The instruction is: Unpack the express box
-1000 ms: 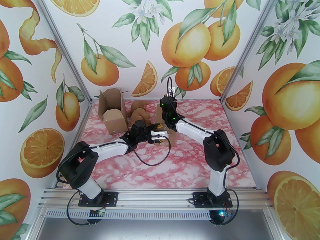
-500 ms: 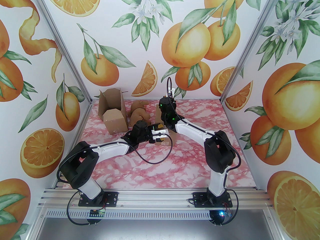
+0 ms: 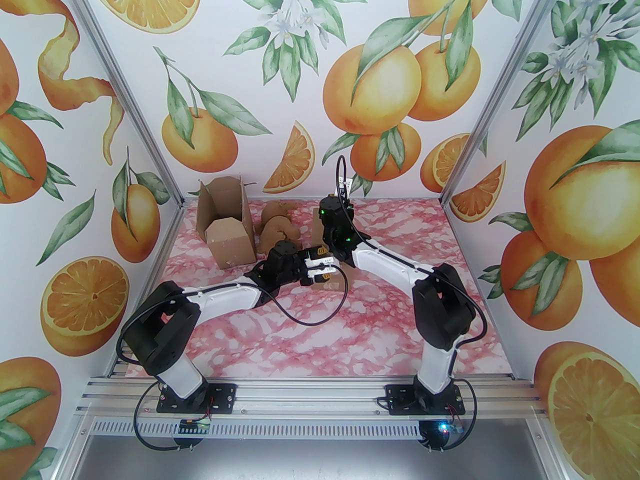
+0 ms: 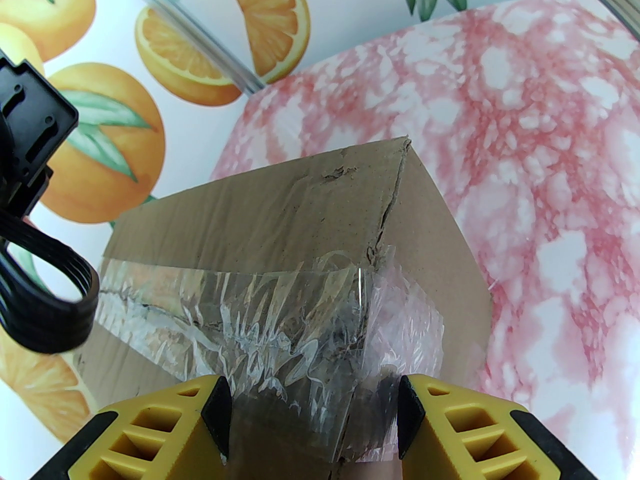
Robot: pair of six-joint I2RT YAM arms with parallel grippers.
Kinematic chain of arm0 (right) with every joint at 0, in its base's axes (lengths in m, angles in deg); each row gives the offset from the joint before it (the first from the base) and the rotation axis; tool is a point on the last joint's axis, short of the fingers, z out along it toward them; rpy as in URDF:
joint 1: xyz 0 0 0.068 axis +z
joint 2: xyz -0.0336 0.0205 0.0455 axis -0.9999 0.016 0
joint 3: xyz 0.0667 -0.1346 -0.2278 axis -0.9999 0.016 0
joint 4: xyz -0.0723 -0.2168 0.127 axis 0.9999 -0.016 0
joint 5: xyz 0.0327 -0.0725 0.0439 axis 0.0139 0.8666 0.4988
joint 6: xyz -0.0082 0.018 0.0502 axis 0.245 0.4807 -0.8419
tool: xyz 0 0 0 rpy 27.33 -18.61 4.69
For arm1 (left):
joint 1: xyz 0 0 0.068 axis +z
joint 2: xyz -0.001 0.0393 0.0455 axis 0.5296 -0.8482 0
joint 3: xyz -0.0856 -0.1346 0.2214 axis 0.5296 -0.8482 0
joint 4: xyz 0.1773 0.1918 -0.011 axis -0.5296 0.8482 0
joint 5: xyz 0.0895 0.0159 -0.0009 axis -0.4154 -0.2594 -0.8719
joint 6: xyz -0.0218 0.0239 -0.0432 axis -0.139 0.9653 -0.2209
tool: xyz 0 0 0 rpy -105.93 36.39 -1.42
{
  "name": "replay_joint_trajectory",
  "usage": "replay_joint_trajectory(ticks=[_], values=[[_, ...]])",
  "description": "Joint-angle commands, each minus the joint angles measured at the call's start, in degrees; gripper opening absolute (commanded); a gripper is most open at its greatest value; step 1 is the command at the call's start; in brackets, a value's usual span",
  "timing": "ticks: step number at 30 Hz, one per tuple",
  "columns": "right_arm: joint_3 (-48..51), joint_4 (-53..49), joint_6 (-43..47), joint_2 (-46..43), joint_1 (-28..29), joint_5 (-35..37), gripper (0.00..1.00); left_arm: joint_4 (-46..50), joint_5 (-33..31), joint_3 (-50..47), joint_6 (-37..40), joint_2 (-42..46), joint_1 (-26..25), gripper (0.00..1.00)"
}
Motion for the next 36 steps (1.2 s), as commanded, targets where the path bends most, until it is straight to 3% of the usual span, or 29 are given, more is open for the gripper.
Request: replay_joint_trajectory(ticks=[1, 13, 24, 32, 36], values=[[2.36, -8.13, -1.28, -3.19, 2.68, 0.97, 0.00, -1.37, -8.91, 2.68, -1.98, -1.84, 1.40, 0.56], [4.35, -11.29, -4.89, -5.71, 3.68, 0.49, 0.00, -1.09, -10.55, 3.04, -2.44, -2.01, 1.14, 0.56], [5.40, -13.72, -2.64, -7.65, 5.27, 2.95, 0.00, -0.62, -12.39, 3.30, -3.05, -2.10, 0.91, 0.56], [8.87, -3.08, 2.64, -9.36, 5.17, 3.82, 0.00, -1.18, -9.22, 1.25, -0.70, -1.34, 0.77, 0.56], [9.09, 5.21, 3.87, -9.10, 2.42, -0.24, 0.00, 0.29, -5.50, -0.18, 1.26, -0.36, 0.69, 0.56]])
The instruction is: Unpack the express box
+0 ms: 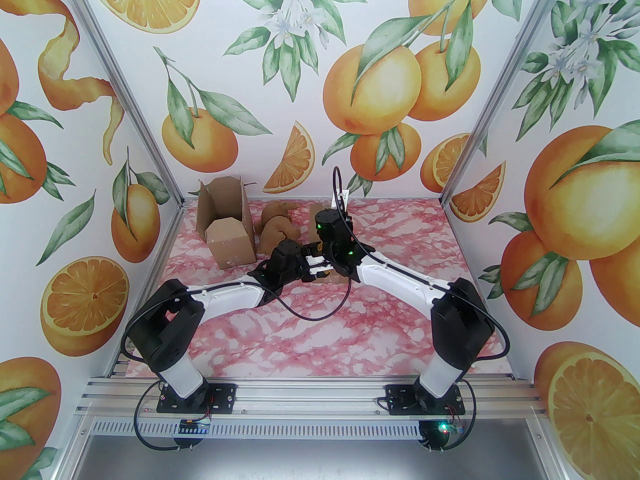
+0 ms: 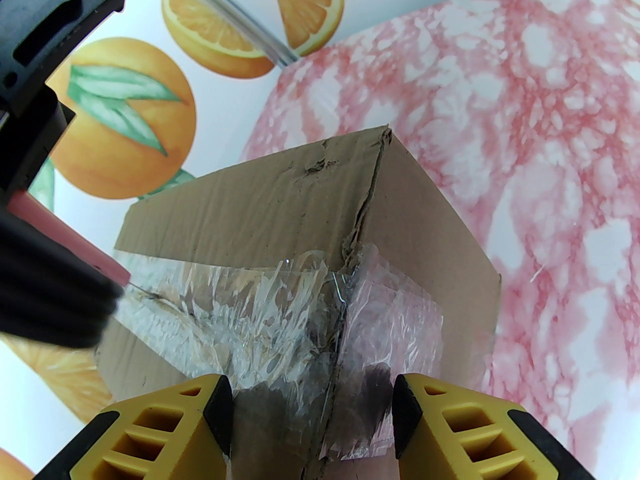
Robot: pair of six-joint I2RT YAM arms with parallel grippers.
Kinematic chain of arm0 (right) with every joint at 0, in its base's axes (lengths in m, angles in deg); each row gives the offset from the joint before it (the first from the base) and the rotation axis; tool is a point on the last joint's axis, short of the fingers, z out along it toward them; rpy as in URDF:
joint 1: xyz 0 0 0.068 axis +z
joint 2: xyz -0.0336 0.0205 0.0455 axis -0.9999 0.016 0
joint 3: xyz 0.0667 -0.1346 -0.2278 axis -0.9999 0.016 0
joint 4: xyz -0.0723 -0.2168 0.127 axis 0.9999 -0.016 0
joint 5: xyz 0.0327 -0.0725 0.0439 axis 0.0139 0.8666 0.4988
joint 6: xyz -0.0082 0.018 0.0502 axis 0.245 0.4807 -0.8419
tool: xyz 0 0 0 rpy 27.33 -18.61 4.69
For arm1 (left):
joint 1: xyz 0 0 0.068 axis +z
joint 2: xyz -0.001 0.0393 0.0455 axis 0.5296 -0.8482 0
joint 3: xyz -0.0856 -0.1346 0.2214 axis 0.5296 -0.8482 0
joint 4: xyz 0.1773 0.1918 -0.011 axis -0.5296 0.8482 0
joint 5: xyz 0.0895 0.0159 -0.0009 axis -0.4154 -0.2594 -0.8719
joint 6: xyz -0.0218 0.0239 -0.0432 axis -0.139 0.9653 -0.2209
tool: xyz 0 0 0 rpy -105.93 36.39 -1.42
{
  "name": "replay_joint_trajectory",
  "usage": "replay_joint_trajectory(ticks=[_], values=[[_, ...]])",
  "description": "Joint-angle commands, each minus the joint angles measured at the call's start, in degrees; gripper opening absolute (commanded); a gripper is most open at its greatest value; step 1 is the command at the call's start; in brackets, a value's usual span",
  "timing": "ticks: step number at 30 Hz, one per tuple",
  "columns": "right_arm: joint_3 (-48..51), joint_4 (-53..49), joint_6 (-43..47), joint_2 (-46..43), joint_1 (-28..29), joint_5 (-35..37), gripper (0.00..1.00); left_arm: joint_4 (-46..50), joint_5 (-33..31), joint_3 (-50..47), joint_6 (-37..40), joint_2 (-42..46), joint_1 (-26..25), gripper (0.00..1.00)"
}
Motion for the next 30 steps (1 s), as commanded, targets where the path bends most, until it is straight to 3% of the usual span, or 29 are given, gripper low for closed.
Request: replay_joint_trajectory(ticks=[1, 16, 30], values=[[0.88, 8.70, 4.06, -0.65, -2.48, -2.24, 0.00, 1.25, 1.46, -1.48, -0.32, 1.15, 1.33, 0.56], [-7.15, 16.94, 9.56, 8.78, -5.49, -11.37, 0.00, 2.10, 5.04, -1.92, -0.25, 1.69, 1.28, 0.56], [-9.02, 14.13, 11.39, 11.02, -5.43, -8.48, 0.00, 2.35, 4.72, -2.10, -0.32, 1.78, 1.27, 0.56]])
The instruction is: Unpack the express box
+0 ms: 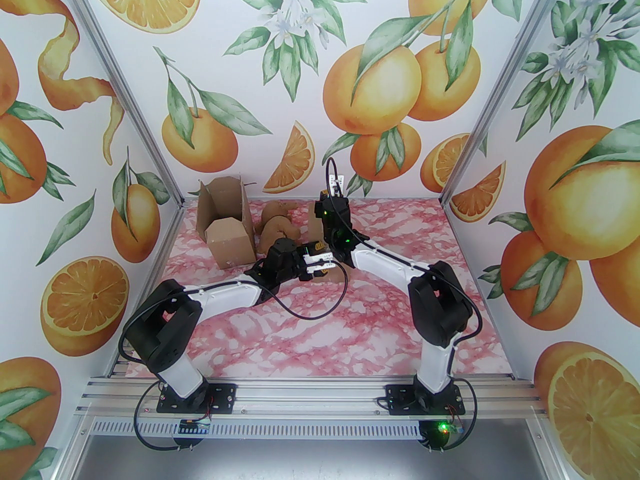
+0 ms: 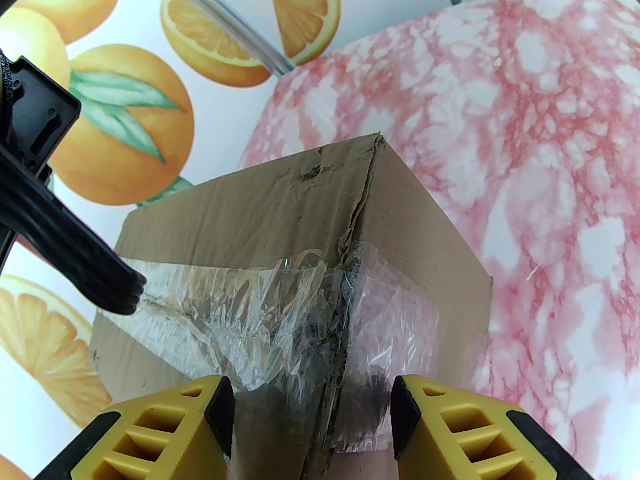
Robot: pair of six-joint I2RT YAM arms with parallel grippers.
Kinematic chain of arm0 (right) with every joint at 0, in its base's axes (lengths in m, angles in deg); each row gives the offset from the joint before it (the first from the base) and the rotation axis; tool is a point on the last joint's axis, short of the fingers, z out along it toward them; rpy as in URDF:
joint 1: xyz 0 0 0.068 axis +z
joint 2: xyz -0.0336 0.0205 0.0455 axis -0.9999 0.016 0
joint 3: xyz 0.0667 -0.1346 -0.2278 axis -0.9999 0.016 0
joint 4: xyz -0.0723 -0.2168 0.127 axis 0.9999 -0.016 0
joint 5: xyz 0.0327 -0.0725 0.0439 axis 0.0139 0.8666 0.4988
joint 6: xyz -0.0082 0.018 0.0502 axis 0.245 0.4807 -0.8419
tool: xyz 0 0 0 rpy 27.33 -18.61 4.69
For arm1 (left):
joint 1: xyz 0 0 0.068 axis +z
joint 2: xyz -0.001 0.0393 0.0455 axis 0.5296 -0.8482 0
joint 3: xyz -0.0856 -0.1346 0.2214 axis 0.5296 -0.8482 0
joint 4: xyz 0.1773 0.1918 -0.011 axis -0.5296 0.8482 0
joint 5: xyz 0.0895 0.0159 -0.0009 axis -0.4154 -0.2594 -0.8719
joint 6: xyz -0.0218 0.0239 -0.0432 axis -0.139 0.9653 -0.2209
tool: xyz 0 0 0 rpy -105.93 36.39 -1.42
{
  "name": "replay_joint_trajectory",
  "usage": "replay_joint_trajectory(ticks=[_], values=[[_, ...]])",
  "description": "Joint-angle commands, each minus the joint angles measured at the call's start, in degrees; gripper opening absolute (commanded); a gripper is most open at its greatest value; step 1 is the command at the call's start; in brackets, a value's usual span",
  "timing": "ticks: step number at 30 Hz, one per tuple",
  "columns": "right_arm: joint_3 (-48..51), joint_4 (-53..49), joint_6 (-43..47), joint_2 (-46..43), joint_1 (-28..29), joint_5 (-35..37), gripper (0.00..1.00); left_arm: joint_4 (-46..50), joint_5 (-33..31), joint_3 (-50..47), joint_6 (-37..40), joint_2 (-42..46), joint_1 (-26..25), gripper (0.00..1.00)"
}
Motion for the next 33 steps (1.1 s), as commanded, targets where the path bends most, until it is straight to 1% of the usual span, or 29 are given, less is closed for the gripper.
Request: replay_joint_trajectory(ticks=[1, 10, 24, 33], values=[[-1.79, 0.61, 1.32, 1.15, -0.11, 1.07, 0.00, 2.44, 1.21, -1.58, -0.28, 1.08, 0.06, 0.56], [-0.42, 0.43, 2.80, 1.51, -0.04, 2.01, 0.00, 2.59, 1.11, -1.35, -0.45, 0.92, 0.10, 0.55], [3.06, -1.84, 0.40, -0.50, 0.02, 0.15, 0.00, 2.70, -0.19, -0.81, -0.85, 0.42, 0.08, 0.54], [4.36, -7.08, -0.19, -3.17, 1.95, 2.06, 0.00, 3.47, -4.65, 0.34, -2.12, -0.33, 0.09, 0.50]])
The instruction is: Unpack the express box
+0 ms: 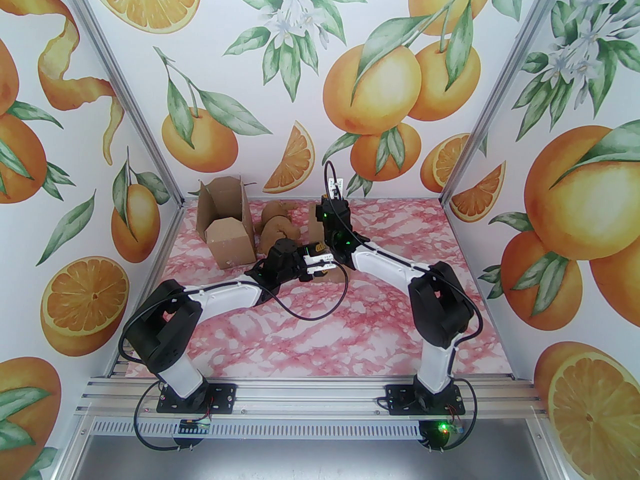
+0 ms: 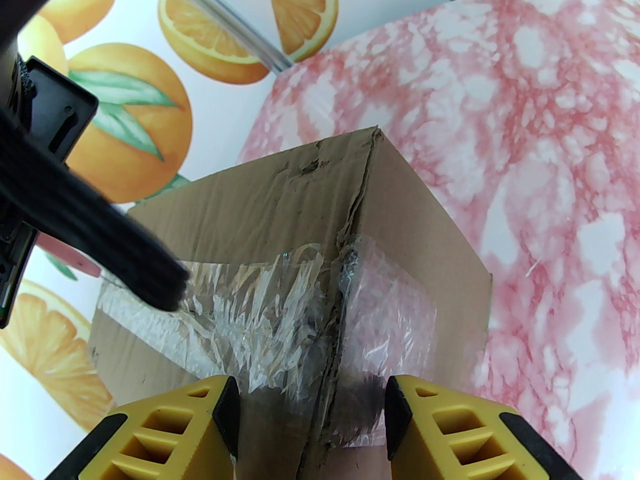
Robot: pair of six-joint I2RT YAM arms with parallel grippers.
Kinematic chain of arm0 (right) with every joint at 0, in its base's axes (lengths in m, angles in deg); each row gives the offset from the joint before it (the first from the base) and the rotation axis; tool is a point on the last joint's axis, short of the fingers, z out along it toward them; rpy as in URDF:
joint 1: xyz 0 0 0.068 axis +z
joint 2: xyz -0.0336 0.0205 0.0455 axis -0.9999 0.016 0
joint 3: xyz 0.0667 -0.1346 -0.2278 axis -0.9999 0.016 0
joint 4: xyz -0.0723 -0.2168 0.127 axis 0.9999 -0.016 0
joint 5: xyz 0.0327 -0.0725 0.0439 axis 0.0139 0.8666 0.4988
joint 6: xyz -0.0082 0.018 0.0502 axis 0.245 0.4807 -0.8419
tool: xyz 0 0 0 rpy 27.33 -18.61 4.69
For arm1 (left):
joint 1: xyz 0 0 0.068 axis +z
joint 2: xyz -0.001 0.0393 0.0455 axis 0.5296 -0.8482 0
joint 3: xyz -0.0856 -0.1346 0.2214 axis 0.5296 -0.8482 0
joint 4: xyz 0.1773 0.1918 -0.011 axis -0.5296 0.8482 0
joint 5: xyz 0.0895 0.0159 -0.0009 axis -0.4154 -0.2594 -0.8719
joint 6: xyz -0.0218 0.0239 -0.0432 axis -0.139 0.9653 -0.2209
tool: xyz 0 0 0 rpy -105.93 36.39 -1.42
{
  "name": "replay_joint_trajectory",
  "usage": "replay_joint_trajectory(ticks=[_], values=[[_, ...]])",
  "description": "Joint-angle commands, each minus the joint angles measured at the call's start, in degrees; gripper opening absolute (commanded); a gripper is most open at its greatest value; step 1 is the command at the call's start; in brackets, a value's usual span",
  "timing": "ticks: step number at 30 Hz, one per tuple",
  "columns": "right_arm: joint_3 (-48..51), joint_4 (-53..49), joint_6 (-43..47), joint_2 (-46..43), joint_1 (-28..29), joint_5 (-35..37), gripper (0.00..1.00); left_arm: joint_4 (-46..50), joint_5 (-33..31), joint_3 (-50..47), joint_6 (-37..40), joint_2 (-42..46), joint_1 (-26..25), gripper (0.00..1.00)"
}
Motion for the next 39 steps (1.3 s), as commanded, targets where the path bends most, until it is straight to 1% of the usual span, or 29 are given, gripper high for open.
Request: replay_joint_trajectory(ticks=[1, 7, 20, 27, 31, 33, 35, 39], values=[[2.38, -5.39, -1.08, -2.60, 1.84, 1.46, 0.00, 3.08, -3.87, 0.44, -2.88, -0.41, 0.38, 0.50], [4.12, -8.39, -4.81, -5.11, 2.59, 2.43, 0.00, 3.06, -6.03, 1.18, -4.02, -0.93, 0.42, 0.49], [6.39, -11.44, -7.66, -8.13, 4.68, 2.52, 0.00, 3.87, -9.34, 2.51, -6.31, -2.06, 0.35, 0.48], [8.75, -10.48, -7.95, -8.82, 4.79, 2.66, 0.00, 3.61, -8.46, 2.27, -6.27, -1.93, 0.40, 0.47], [8.98, -7.36, -7.27, -8.35, 3.90, 2.53, 0.00, 3.61, -5.02, 0.99, -4.87, -1.23, 0.39, 0.48], [8.24, -6.75, -7.28, -8.26, 3.14, 1.88, 0.00, 4.63, -3.10, 0.67, -3.82, -0.80, 0.38, 0.50], [7.57, -5.60, -7.25, -8.40, 2.21, 0.79, 0.00, 5.32, -1.95, 0.36, -2.98, -0.03, 0.46, 0.54], [4.62, -4.89, -7.45, -8.87, 0.06, -1.73, 0.00, 7.31, 0.02, 0.90, -0.90, 2.81, 0.48, 0.73]])
